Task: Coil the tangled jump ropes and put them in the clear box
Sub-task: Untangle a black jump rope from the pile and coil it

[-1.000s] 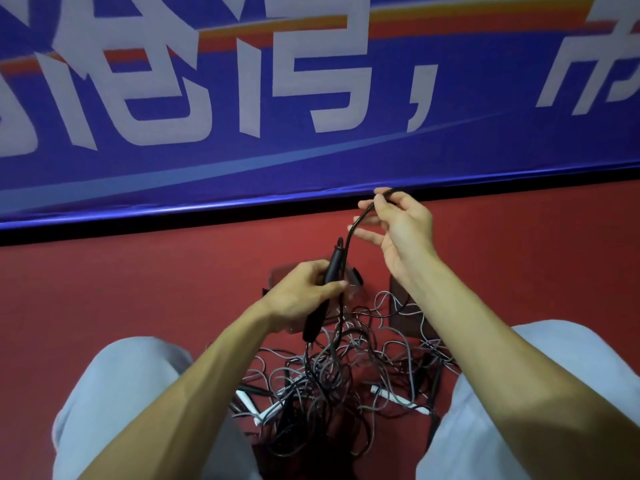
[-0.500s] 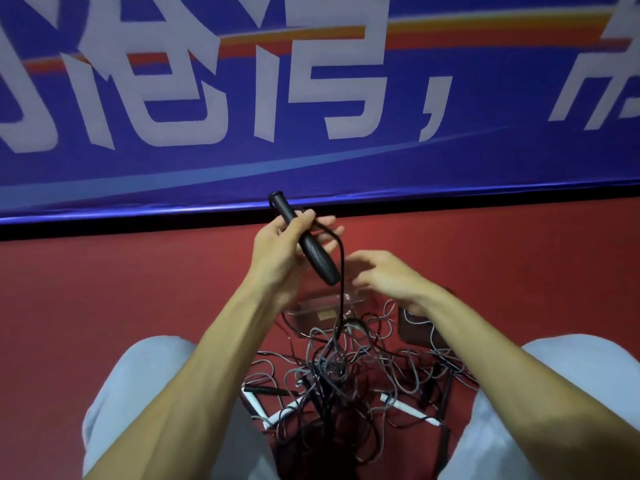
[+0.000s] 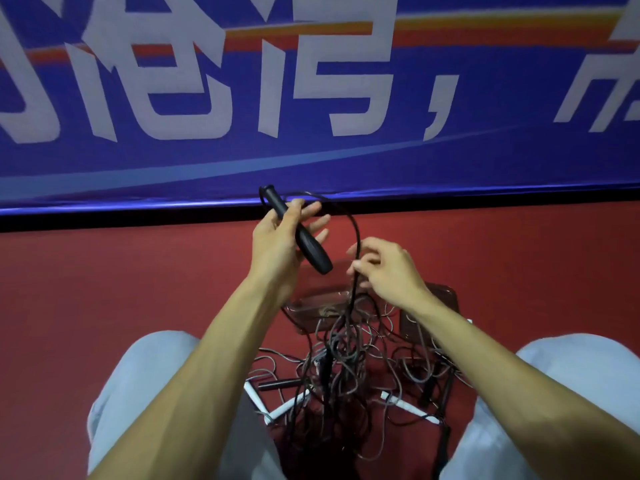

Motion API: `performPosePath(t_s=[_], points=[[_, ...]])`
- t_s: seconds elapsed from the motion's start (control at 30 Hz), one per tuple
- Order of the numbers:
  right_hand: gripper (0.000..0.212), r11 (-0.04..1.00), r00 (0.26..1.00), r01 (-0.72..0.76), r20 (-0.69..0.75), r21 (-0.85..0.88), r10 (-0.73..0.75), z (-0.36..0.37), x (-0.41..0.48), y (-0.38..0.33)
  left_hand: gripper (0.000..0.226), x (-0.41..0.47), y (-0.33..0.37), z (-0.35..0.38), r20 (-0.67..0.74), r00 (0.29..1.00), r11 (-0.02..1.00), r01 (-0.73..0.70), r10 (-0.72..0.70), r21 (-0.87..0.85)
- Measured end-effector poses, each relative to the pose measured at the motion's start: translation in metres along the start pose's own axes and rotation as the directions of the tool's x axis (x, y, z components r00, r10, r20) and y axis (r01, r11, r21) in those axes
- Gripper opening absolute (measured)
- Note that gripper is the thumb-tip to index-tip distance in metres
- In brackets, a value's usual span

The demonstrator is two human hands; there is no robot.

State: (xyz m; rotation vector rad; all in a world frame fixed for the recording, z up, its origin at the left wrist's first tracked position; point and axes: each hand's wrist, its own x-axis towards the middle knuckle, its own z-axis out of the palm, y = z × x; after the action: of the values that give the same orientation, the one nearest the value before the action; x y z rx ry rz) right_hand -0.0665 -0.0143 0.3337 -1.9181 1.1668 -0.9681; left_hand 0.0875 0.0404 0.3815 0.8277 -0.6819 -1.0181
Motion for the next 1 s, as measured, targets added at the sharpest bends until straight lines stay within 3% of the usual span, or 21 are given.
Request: performPosePath(t_s=[0.13,0.23,0.33,0.43,0.5,0.63,0.77,0.87,0.93,1.0], points=[[0.026,0.956,0.990,0.022,-0.143,0.291,0.021,-0.012,0.000,-0.016,0.012,-0.002,-0.017,0.001,0.014,0.999,0.957,0.040,-0.046,0.286],[0.021,0.919,0.980,0.060,-0.198,0.390,0.020,-0.018,0.000,-0.024,0.005,-0.005,-0.033,0.001,0.155,0.987,0.843,-0.054,-0.035,0.535],[0.015,0.891,0.968,0.090,-0.250,0.445,0.028,-0.021,-0.002,-0.028,0.005,-0.009,-0.045,0.001,0.318,0.943,0.684,-0.165,-0.102,0.710],[0.018,0.880,0.958,0.106,-0.285,0.464,0.035,-0.025,-0.002,-0.031,0.009,-0.010,-0.057,-0.002,0.379,0.912,0.386,-0.296,-0.156,0.873],[0.021,0.877,0.953,0.106,-0.301,0.469,0.046,-0.028,-0.001,-0.031,0.009,-0.011,-0.063,-0.003,0.347,0.928,0.264,-0.305,-0.133,0.915],[0.016,0.885,0.931,0.078,-0.350,0.459,0.099,-0.034,0.002,-0.028,0.010,-0.006,-0.067,-0.011,0.205,0.974,0.162,-0.187,-0.097,0.969],[0.010,0.804,0.905,0.114,-0.395,0.584,0.159,-0.043,0.003,-0.036,0.007,-0.002,-0.067,-0.022,0.128,0.980,0.062,-0.120,-0.154,0.991],[0.008,0.771,0.918,0.103,-0.358,0.629,0.169,-0.050,0.005,-0.040,0.007,0.000,-0.069,-0.023,0.105,0.973,0.121,-0.081,-0.206,0.989],[0.010,0.728,0.935,0.047,-0.287,0.684,0.209,-0.049,0.005,-0.041,0.004,-0.002,-0.064,-0.016,0.096,0.976,0.270,-0.041,-0.193,0.962],[0.010,0.680,0.942,0.026,-0.246,0.733,0.229,-0.049,0.005,-0.043,0.002,-0.007,-0.055,-0.007,0.104,0.974,0.489,0.007,-0.200,0.872]])
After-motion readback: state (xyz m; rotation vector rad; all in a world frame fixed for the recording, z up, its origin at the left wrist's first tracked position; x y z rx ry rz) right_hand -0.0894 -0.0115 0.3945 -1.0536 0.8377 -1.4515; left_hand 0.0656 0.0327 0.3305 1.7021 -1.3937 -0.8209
